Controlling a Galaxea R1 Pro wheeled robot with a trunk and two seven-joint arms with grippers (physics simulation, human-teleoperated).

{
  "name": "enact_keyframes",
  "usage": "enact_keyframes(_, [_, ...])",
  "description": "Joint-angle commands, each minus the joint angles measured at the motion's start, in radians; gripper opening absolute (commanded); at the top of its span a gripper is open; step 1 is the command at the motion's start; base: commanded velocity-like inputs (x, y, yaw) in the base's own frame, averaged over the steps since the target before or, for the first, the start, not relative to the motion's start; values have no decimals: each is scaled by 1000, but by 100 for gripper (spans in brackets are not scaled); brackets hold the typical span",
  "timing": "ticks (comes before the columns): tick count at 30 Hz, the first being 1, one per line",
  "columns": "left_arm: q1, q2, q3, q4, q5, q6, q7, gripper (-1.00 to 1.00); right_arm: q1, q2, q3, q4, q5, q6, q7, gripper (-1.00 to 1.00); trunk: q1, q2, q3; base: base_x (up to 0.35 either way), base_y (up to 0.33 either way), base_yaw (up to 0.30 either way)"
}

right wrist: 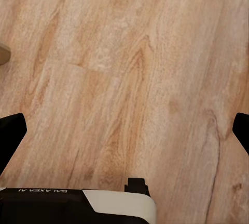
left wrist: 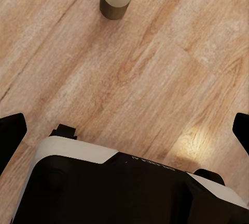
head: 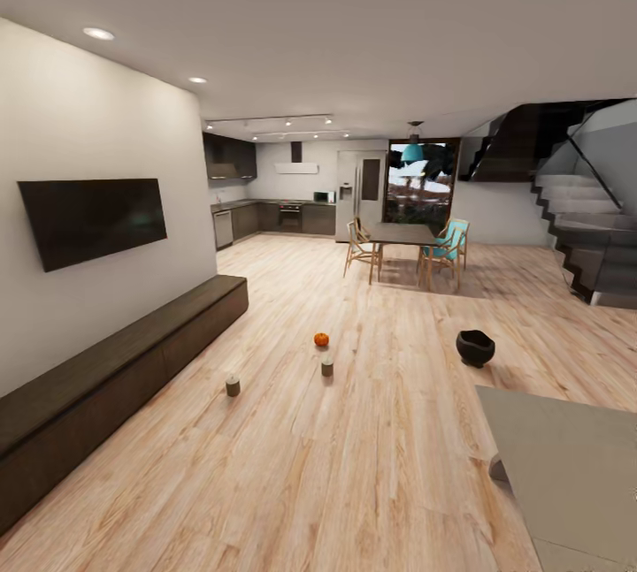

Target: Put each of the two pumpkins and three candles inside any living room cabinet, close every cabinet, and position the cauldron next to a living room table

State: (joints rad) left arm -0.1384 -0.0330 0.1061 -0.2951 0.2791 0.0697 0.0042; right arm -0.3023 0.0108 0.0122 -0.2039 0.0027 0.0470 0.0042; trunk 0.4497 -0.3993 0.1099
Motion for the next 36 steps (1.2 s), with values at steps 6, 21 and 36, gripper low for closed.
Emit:
enact_keyframes(6, [0,-1,6,-2,5,7,0,100,0,0,2,-2,1,6,0,100,0,-1,0,0,0,-164])
enact_keyframes(21, [0,0,7,-2,5,7,0,100,0,0,2,-2,2,7,0,100,0,-1,0,0,0,-200])
enact_keyframes(36, [0,1,7,-2,5,7,0,100,0,0,2,-2,2,6,0,100,0,-1,0,19,0,-19])
